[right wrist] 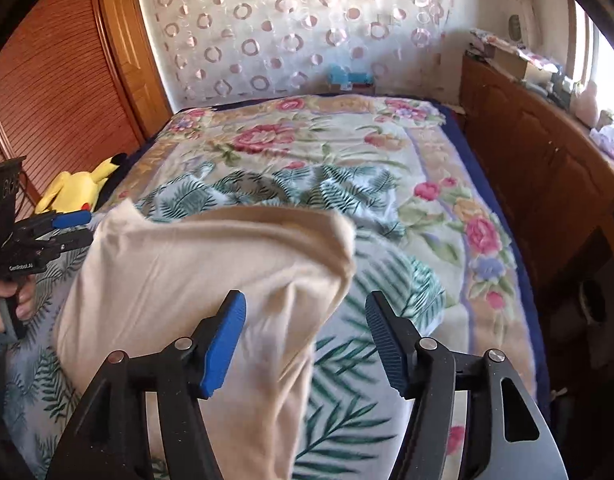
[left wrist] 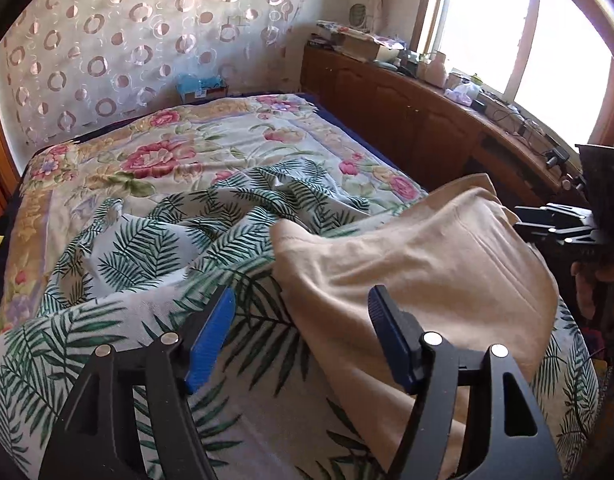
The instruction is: Fold small clothes
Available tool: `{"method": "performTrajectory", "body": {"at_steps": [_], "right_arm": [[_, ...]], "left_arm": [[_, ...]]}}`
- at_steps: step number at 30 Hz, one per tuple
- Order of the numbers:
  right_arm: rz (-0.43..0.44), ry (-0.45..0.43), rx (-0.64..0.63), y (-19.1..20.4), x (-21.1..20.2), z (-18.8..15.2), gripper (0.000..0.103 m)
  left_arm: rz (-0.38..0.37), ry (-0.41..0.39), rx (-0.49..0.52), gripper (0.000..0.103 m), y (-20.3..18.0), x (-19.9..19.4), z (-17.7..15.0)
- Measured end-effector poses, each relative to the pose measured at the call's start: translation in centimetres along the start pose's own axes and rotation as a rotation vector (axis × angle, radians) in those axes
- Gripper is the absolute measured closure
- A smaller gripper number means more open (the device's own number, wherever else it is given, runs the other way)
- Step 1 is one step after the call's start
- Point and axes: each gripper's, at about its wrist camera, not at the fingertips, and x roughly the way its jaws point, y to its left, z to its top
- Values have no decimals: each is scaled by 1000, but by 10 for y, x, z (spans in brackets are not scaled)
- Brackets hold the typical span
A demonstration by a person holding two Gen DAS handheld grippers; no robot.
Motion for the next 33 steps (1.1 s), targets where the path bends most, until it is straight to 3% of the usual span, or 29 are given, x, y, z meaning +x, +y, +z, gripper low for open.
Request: {"method": "performTrajectory", "body": {"at_steps": [9, 15, 17, 20, 22, 23, 24, 27, 33], "right_arm": [[27, 40, 39, -13, 27, -10, 33], [54, 36, 19, -3, 33, -3, 33], [73, 35, -13, 2, 30, -4, 47], [118, 41, -19, -2, 32, -4, 59], [170, 47, -19, -5, 35, -3, 73], [185, 47, -19, -8, 35, -3, 78], [188, 43, -31, -8, 35, -3, 80], [164, 14, -53, -8, 32, -4, 83], [148, -122, -88, 7, 0, 5, 85]], "left_arm": [[-32, 69, -16, 33, -9, 23, -10], [-41, 54, -6, 33, -14, 24, -13], [-53, 54, -4, 38, -15, 24, -12], [-66, 54, -1, 49, -17, 24, -11], [-68, 52, -7, 66, -17, 23, -11], [-84, 55, -17, 80, -16, 24, -11], [-114, 64, -34, 85, -15, 24, -10], [-120, 59, -27, 90, -18, 19, -10], [-120, -46, 3, 92, -26, -28, -9]]}}
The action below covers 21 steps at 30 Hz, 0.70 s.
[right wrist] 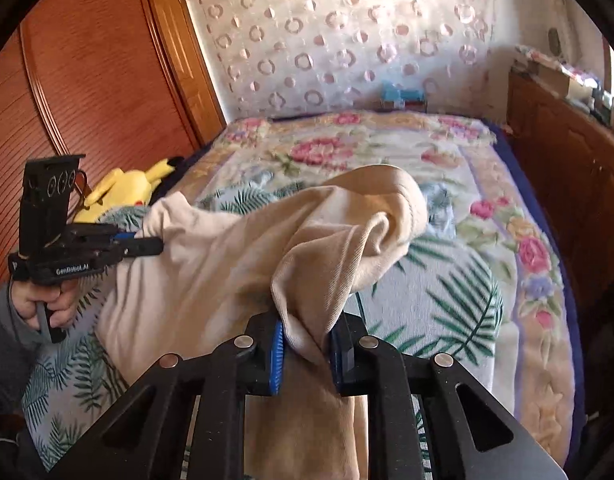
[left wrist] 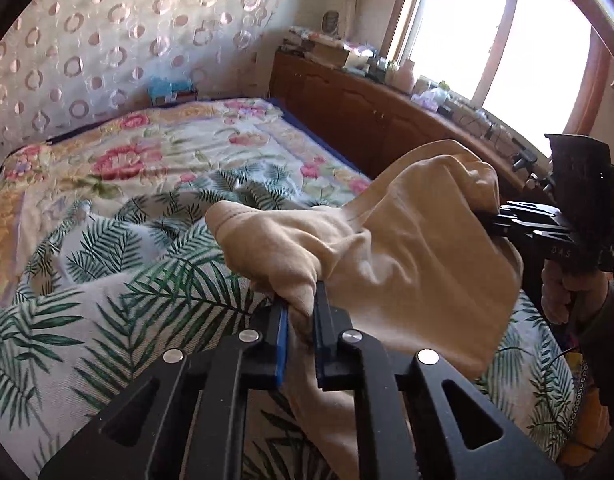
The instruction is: Fold small clothes
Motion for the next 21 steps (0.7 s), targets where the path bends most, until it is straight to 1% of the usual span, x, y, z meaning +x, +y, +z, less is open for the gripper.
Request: {"method": "performTrajectory", "body": {"at_steps": [3, 6, 8, 10, 13, 17, 19, 21], "right_arm": [[2, -35, -46, 17, -6, 14, 85], [29, -55, -97, 37, -5, 27, 85], [56, -63, -137, 54, 2, 38, 85], [89, -68, -186, 76, 15, 50, 85], [142, -66, -270, 116, 40, 67, 85], [212, -37, -380, 170, 90, 91, 85], [238, -13, -446, 201, 118, 103, 85], [242, 20, -528, 228, 150, 117, 85]], "left_arm": [[13, -68, -7, 92, 1, -33, -1], [47, -140, -36, 92, 15, -73, -6], [77, -172, -57, 92, 25, -95, -12], [132, -202, -75, 92, 41, -121, -22], [212, -234, -108, 92, 62, -155, -42], [314, -264, -178, 92, 93, -196, -78], [360, -271, -215, 92, 109, -210, -96], [408, -266, -262, 92, 126, -219, -117]]}}
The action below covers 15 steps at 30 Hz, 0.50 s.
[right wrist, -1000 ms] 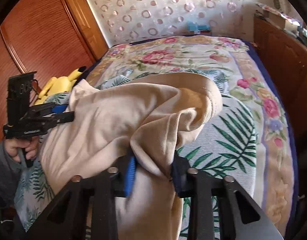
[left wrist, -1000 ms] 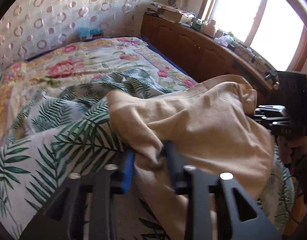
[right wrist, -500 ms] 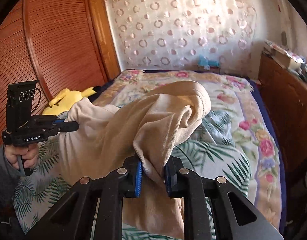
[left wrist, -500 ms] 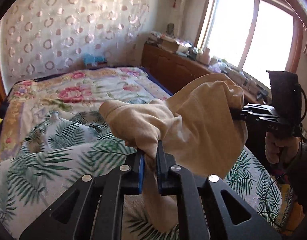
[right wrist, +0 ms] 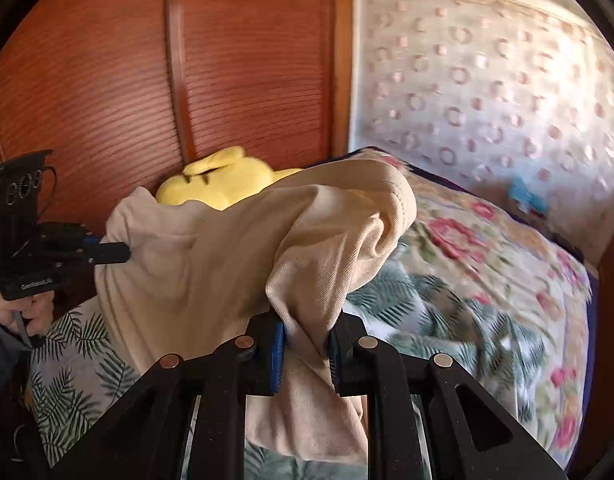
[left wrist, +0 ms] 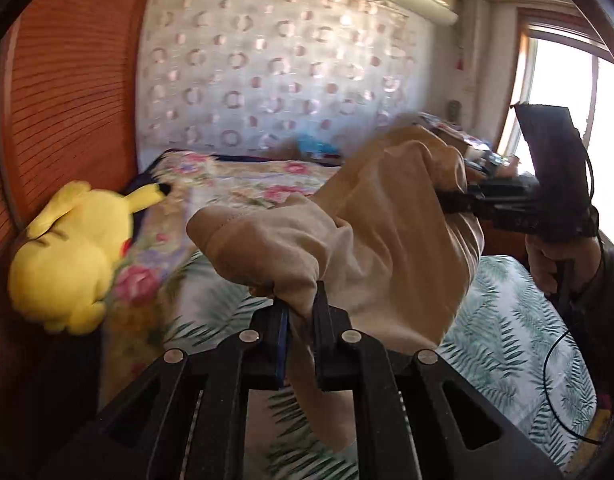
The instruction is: Fold small clothes
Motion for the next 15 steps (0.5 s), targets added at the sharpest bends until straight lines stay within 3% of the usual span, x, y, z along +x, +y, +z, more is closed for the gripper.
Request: {"method": "performTrajectory", "body": {"at_steps": [9, 15], "right_arm": [[21, 72, -272, 70, 122, 85, 85], [41, 78, -310, 85, 166, 91, 85]], "left_arm": [[118, 51, -125, 92, 52, 1, -52], [152, 72, -153, 92, 63, 1, -66]]}}
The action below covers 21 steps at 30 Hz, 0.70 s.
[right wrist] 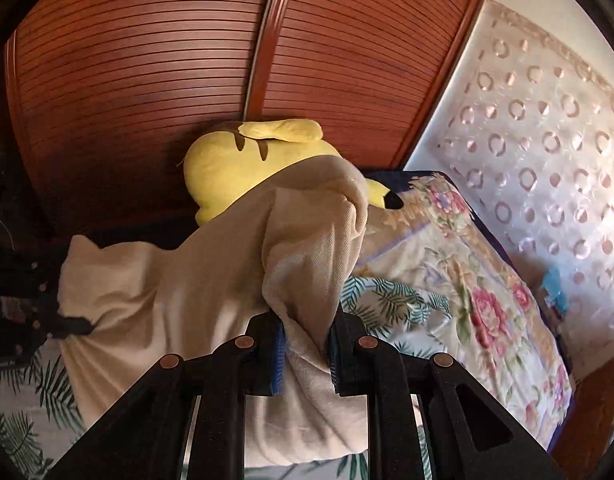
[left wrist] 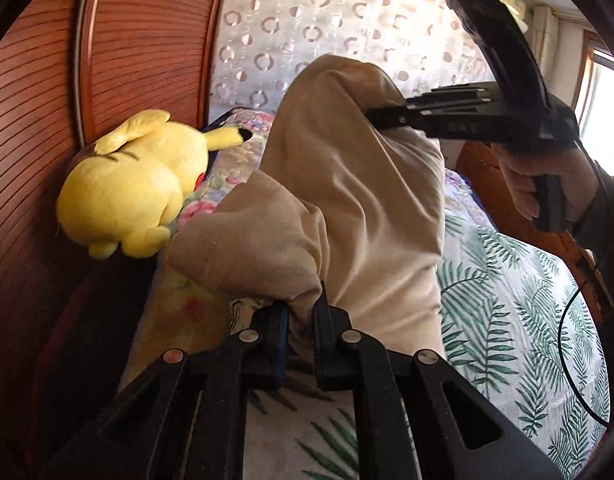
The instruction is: Fold small clothes
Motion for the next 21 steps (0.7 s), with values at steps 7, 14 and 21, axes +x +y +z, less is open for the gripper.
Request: {"method": "performTrajectory", "body": {"at_steps": [7, 14, 21], "right_arm": [[-34, -10, 209, -22, 24, -9, 78], [-48, -63, 362, -31, 5, -37, 69], [-80, -118, 428, -7, -56, -83, 69]], "left_arm": [[-8, 1, -13, 91, 11, 2, -4], [-3, -46, 6, 62, 11, -12, 3], [7, -96, 96, 18, -17, -29, 10]]}}
